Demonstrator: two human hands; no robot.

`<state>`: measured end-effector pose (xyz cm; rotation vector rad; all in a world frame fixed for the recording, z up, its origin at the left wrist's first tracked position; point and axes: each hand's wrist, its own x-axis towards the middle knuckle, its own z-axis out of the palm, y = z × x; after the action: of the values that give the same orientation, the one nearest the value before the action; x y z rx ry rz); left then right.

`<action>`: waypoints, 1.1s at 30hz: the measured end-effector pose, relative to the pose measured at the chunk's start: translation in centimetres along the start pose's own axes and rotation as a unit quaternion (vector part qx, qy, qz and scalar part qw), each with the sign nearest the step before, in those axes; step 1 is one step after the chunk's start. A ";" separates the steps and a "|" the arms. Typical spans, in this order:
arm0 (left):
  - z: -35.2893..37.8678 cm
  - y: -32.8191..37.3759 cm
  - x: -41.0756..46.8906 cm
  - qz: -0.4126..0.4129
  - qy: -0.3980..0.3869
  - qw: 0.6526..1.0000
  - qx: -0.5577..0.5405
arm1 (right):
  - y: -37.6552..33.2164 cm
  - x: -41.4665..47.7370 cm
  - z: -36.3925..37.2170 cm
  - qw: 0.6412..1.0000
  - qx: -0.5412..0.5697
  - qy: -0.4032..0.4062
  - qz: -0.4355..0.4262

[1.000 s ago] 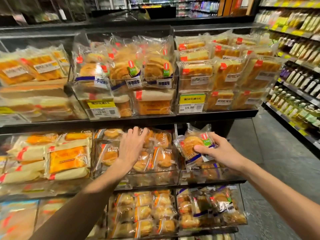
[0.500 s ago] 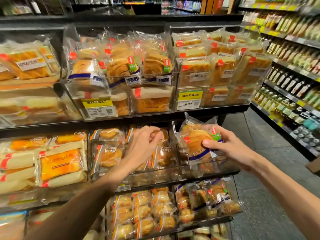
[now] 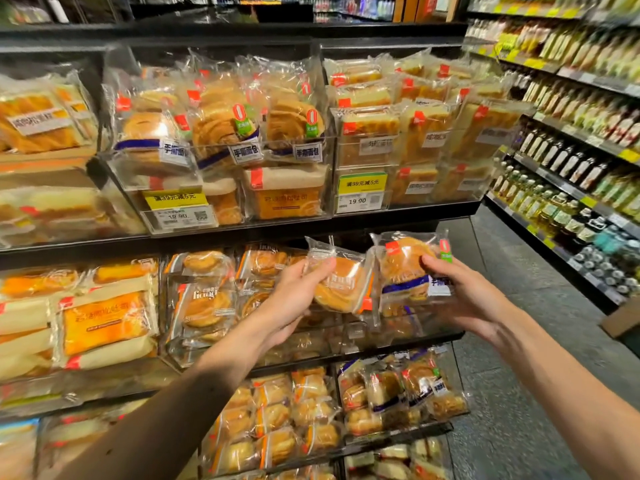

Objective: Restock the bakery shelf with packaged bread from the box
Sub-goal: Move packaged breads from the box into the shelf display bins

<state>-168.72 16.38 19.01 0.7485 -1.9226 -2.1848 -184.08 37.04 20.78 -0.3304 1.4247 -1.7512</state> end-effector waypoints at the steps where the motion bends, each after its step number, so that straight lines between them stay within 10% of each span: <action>1: 0.2 0.0 0.0 0.000 0.007 1.000 -0.009 | 0.1 0.5 -1.1 1.000 0.008 0.022 0.000; 15: 5.4 -0.6 0.9 0.040 0.139 0.989 -0.040 | -1.6 3.5 -11.0 0.953 -0.222 0.192 -0.077; 23: 7.6 -2.5 0.9 0.041 0.213 0.974 -0.064 | -0.5 8.2 -11.6 0.769 -0.598 0.146 -0.172; 33: 11.0 -1.7 0.6 0.040 0.228 0.971 -0.060 | 1.6 13.4 -11.8 0.804 -0.565 0.098 -0.158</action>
<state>-173.76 26.24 17.90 1.0241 -1.5503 -1.8551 -199.41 35.29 11.72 -1.0759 2.5810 -0.9455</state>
